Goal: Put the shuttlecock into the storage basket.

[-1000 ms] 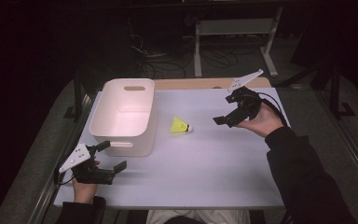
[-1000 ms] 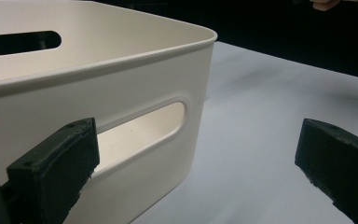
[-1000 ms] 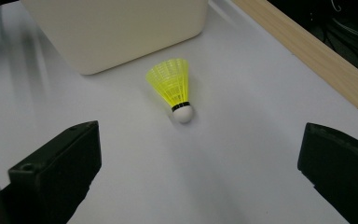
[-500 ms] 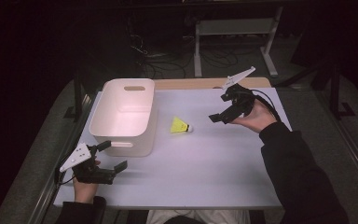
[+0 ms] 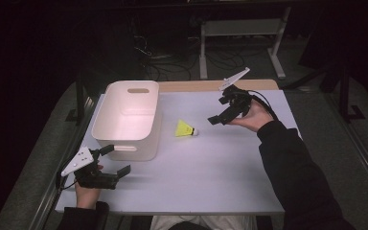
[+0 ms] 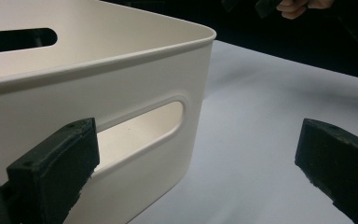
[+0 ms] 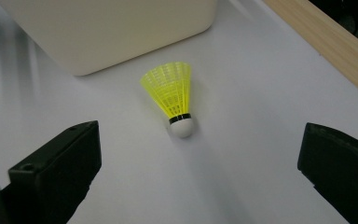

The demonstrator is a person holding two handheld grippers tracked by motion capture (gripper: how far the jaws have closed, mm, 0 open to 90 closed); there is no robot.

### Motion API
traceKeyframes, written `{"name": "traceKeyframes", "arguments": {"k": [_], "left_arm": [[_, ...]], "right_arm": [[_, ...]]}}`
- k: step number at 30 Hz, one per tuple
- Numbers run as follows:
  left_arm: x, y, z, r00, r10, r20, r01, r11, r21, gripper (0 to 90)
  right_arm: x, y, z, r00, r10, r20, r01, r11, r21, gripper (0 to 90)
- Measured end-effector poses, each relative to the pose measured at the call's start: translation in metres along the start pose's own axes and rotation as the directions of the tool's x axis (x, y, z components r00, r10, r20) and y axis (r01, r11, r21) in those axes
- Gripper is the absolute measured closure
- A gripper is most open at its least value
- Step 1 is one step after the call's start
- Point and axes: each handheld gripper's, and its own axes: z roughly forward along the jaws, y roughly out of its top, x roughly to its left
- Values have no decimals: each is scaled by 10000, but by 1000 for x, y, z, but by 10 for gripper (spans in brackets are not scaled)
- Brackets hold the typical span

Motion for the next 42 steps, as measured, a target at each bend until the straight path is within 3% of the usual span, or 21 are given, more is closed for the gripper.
{"name": "traceKeyframes", "arguments": {"k": [14, 33, 42], "left_arm": [[0, 0, 0, 10000, -21, 5, 21, 10000, 16, 0], [0, 0, 0, 10000, -42, 20, 42, 10000, 19, 0], [0, 0, 0, 10000, -40, 22, 40, 10000, 14, 0]], "right_arm": [[-10, -3, 22, 10000, 36, -30, -34, 9989, 475, 0], [-15, 4, 48, 9992, -361, -177, 375, 9955, 868, 0], [-17, 7, 70, 9981, -455, -405, 495, 9934, 1039, 0]]}}
